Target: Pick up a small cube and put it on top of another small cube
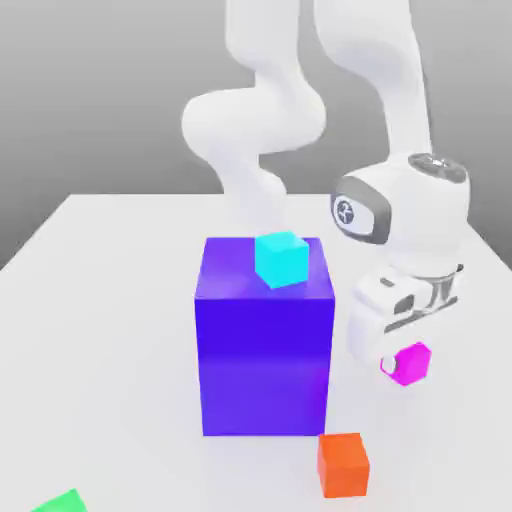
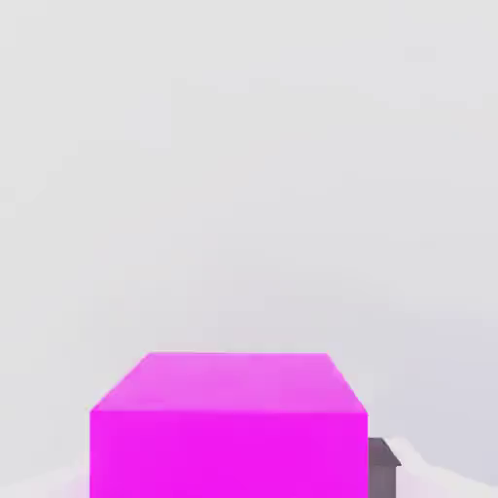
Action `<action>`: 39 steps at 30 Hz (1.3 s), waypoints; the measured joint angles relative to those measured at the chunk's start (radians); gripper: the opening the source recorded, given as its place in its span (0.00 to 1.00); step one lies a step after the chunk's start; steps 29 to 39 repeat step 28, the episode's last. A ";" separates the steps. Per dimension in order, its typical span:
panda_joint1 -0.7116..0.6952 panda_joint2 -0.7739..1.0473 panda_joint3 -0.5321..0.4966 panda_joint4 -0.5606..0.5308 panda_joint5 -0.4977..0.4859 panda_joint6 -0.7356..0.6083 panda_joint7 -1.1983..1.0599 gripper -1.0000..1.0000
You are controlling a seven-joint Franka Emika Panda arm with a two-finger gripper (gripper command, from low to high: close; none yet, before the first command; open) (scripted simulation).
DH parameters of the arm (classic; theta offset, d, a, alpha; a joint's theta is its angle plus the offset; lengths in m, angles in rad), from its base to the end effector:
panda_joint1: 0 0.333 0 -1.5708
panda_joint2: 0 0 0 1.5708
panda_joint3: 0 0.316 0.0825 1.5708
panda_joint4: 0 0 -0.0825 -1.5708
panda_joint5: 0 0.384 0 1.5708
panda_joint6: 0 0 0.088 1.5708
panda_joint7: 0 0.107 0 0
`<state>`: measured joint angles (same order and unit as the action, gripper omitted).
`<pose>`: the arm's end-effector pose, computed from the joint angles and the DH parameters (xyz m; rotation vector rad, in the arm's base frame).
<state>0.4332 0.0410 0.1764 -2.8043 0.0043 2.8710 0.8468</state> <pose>0.3089 0.2165 0.1977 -3.0950 0.3757 -0.0219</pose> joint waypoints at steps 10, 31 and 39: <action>-0.289 0.121 -0.164 0.337 0.088 -0.194 -0.204 0.00; -0.604 0.417 -0.360 0.666 0.155 -0.287 -0.444 1.00; -0.604 0.417 -0.360 0.666 0.155 -0.287 -0.444 1.00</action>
